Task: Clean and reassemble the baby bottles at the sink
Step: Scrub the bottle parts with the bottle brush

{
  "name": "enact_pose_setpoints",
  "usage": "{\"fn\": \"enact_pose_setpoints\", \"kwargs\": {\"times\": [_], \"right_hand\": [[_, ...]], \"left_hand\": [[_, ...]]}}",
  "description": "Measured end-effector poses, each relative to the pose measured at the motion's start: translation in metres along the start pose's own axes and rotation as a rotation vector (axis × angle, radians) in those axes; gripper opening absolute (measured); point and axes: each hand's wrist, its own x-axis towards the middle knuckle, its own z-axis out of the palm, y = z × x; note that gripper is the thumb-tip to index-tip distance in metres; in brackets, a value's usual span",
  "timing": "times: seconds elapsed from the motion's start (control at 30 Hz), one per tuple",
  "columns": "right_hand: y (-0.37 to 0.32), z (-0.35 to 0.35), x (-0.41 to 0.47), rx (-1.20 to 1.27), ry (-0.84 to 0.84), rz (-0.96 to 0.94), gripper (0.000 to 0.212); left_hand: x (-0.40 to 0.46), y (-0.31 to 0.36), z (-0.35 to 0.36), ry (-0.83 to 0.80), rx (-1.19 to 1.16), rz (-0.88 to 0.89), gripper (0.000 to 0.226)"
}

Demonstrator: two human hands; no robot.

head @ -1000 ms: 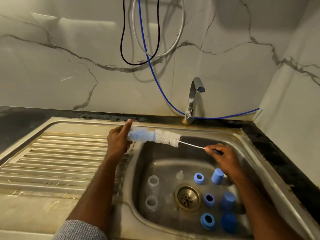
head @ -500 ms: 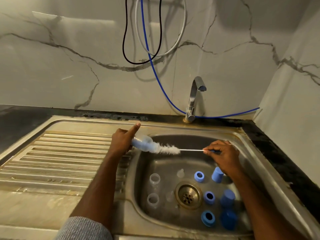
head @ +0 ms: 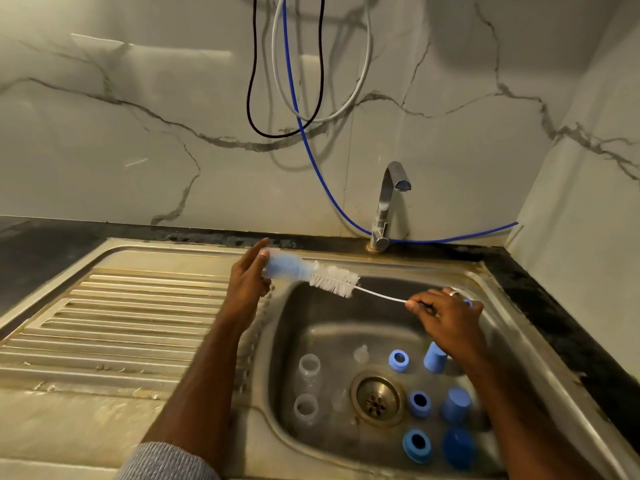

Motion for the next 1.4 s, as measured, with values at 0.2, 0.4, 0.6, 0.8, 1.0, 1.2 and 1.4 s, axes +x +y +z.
{"fn": "enact_pose_setpoints", "kwargs": {"times": [0.2, 0.4, 0.6, 0.8, 1.0, 1.2, 1.4], "right_hand": [[0.008, 0.002, -0.001, 0.363, -0.159, 0.030, 0.034], [0.010, 0.006, 0.003, 0.581, -0.012, 0.058, 0.024], [0.012, 0.012, -0.001, 0.582, -0.247, 0.137, 0.038], [0.005, 0.013, -0.007, 0.683, -0.202, 0.119, 0.021], [0.001, -0.004, -0.005, 0.022, -0.127, 0.044, 0.050], [-0.005, -0.008, -0.008, 0.387, -0.220, 0.022, 0.020], [0.004, -0.006, 0.000, 0.113, 0.212, 0.014, 0.014]], "left_hand": [[0.003, 0.002, 0.001, 0.060, -0.230, 0.010, 0.025], [0.000, 0.011, 0.001, 0.044, -0.404, -0.066, 0.022], [-0.009, 0.016, 0.001, -0.008, -0.371, -0.074, 0.035], [-0.003, 0.011, -0.005, 0.080, -0.442, -0.100, 0.032], [-0.003, 0.002, 0.009, -0.008, -0.088, 0.072, 0.035], [0.001, -0.002, 0.008, 0.049, -0.182, -0.010, 0.038], [0.001, -0.004, 0.014, 0.014, -0.208, 0.035, 0.034]]}}
